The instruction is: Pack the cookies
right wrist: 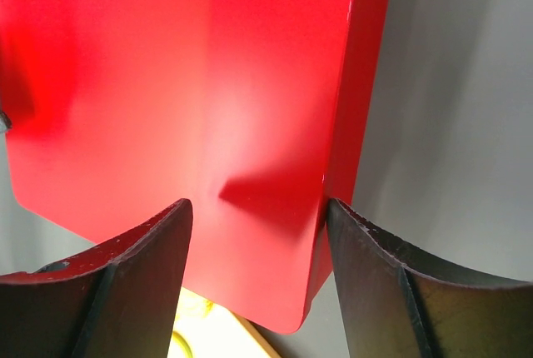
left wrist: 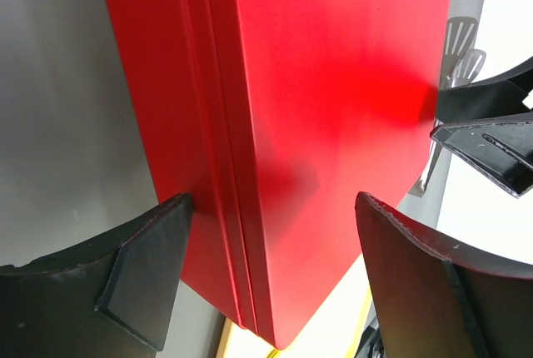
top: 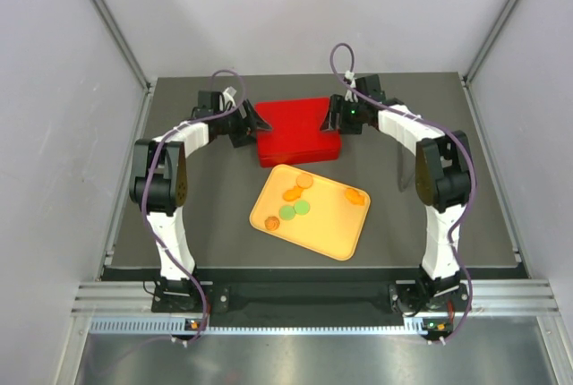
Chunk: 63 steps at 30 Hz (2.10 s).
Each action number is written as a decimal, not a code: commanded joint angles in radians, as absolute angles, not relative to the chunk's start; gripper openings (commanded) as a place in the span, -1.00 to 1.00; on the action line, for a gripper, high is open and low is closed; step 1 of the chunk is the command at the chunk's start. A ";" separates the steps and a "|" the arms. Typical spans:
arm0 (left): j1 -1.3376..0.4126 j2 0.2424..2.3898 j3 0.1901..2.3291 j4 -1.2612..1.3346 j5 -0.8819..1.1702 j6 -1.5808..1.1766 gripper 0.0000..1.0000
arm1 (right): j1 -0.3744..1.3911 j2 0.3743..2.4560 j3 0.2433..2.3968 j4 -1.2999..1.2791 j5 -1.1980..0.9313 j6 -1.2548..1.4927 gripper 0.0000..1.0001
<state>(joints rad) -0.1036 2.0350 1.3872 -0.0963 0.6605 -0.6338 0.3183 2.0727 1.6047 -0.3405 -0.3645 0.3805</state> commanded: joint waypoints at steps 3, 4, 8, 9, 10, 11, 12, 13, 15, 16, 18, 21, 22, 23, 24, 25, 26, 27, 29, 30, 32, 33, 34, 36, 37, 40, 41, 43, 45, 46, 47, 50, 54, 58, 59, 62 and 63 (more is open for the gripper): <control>-0.126 1.996 1.368 -0.038 0.683 -0.653 0.65 | 0.360 2.056 1.655 -0.337 -0.361 0.348 0.31; -0.126 1.996 1.367 -0.034 0.683 -0.655 0.64 | 0.360 2.057 1.655 -0.341 -0.359 0.347 0.31; -0.127 1.994 1.355 -0.026 0.683 -0.660 0.61 | 0.370 2.066 1.667 -0.357 -0.351 0.337 0.32; -0.129 1.994 1.351 -0.025 0.683 -0.660 0.60 | 0.371 2.066 1.670 -0.360 -0.348 0.333 0.32; -0.129 1.994 1.348 -0.022 0.681 -0.661 0.59 | 0.373 2.066 1.674 -0.360 -0.345 0.331 0.32; -0.129 1.996 1.344 -0.017 0.684 -0.663 0.58 | 0.379 2.071 1.680 -0.365 -0.341 0.328 0.32; -0.129 1.993 1.341 -0.014 0.684 -0.666 0.58 | 0.380 2.071 1.683 -0.373 -0.339 0.328 0.32; -0.129 1.993 1.339 -0.012 0.684 -0.666 0.57 | 0.382 2.072 1.684 -0.373 -0.339 0.327 0.32; -0.129 1.994 1.336 -0.011 0.686 -0.667 0.54 | 0.390 2.075 1.690 -0.379 -0.331 0.324 0.33; -0.129 1.996 1.336 -0.011 0.686 -0.667 0.54 | 0.391 2.075 1.692 -0.380 -0.328 0.321 0.33; -0.129 1.996 1.333 -0.009 0.686 -0.672 0.52 | 0.397 2.083 1.701 -0.388 -0.324 0.319 0.33; -0.129 1.997 1.330 -0.009 0.687 -0.675 0.50 | 0.403 2.091 1.712 -0.394 -0.322 0.314 0.35; -0.130 1.997 1.328 -0.009 0.689 -0.676 0.48 | 0.405 2.094 1.715 -0.400 -0.316 0.311 0.34; -0.129 1.997 1.324 -0.011 0.687 -0.678 0.47 | 0.411 2.097 1.721 -0.405 -0.311 0.308 0.35; -0.130 1.997 1.322 -0.009 0.687 -0.681 0.47 | 0.413 2.097 1.724 -0.406 -0.310 0.307 0.35; -0.130 1.997 1.321 0.021 0.689 -0.681 0.45 | 0.414 2.098 1.727 -0.413 -0.307 0.304 0.35; -0.130 1.997 1.318 0.023 0.689 -0.684 0.45 | 0.419 2.098 1.727 -0.411 -0.304 0.302 0.36; -0.130 1.999 1.318 0.023 0.690 -0.684 0.45 | 0.420 2.100 1.727 -0.413 -0.302 0.301 0.36; -0.132 2.000 1.316 0.025 0.689 -0.684 0.43 | 0.425 2.102 1.729 -0.416 -0.299 0.299 0.38; -0.132 1.999 1.313 0.023 0.687 -0.686 0.42 | 0.428 2.103 1.729 -0.416 -0.298 0.296 0.38; -0.132 1.999 1.310 0.026 0.686 -0.689 0.39 | 0.433 2.105 1.732 -0.423 -0.290 0.293 0.40; -0.133 1.999 1.309 0.029 0.687 -0.692 0.37 | 0.431 2.106 1.733 -0.426 -0.285 0.291 0.40; -0.133 2.002 1.307 0.031 0.687 -0.692 0.36 | 0.437 2.106 1.733 -0.426 -0.284 0.285 0.40; -0.135 2.002 1.301 0.037 0.686 -0.696 0.34 | 0.445 2.109 1.736 -0.433 -0.273 0.279 0.43; -0.135 2.002 1.299 0.037 0.683 -0.696 0.33 | 0.446 2.109 1.736 -0.434 -0.272 0.278 0.43; -0.138 2.003 1.292 0.041 0.681 -0.703 0.28 | 0.459 2.118 1.752 -0.452 -0.250 0.267 0.46; -0.138 2.005 1.290 0.043 0.680 -0.703 0.26 | 0.462 2.120 1.753 -0.456 -0.249 0.267 0.46; -0.140 2.005 1.287 0.046 0.675 -0.706 0.22 | 0.466 2.125 1.758 -0.466 -0.242 0.262 0.47; -0.141 2.008 1.281 0.048 0.673 -0.706 0.18 | 0.474 2.131 1.759 -0.472 -0.233 0.259 0.48; -0.144 2.006 1.278 0.049 0.670 -0.706 0.15 | 0.476 2.131 1.759 -0.476 -0.232 0.258 0.48; -0.146 2.009 1.270 0.051 0.670 -0.709 0.13 | 0.482 2.132 1.758 -0.477 -0.223 0.256 0.49; -0.150 2.010 1.249 0.058 0.661 -0.706 0.06 | 0.495 2.134 1.752 -0.480 -0.204 0.249 0.50; -0.150 2.016 1.235 0.055 0.667 -0.707 -0.09 | 0.509 2.137 1.752 -0.486 -0.187 0.238 0.55; -0.163 2.019 1.218 0.055 0.652 -0.706 -0.15 | 0.529 2.137 1.755 -0.495 -0.169 0.232 0.59; -0.166 2.022 1.215 0.055 0.647 -0.706 -0.18 | 0.532 2.138 1.755 -0.499 -0.169 0.230 0.60; -0.172 2.026 1.206 0.055 0.631 -0.709 -0.24 | 0.541 2.144 1.756 -0.509 -0.153 0.226 0.61; -0.176 2.028 1.201 0.055 0.626 -0.710 -0.25 | 0.545 2.146 1.755 -0.508 -0.149 0.225 0.61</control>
<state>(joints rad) -0.1074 2.0125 1.2419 0.0860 0.6109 -0.7059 0.4515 2.1101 1.7237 -0.5022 -0.0685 0.2436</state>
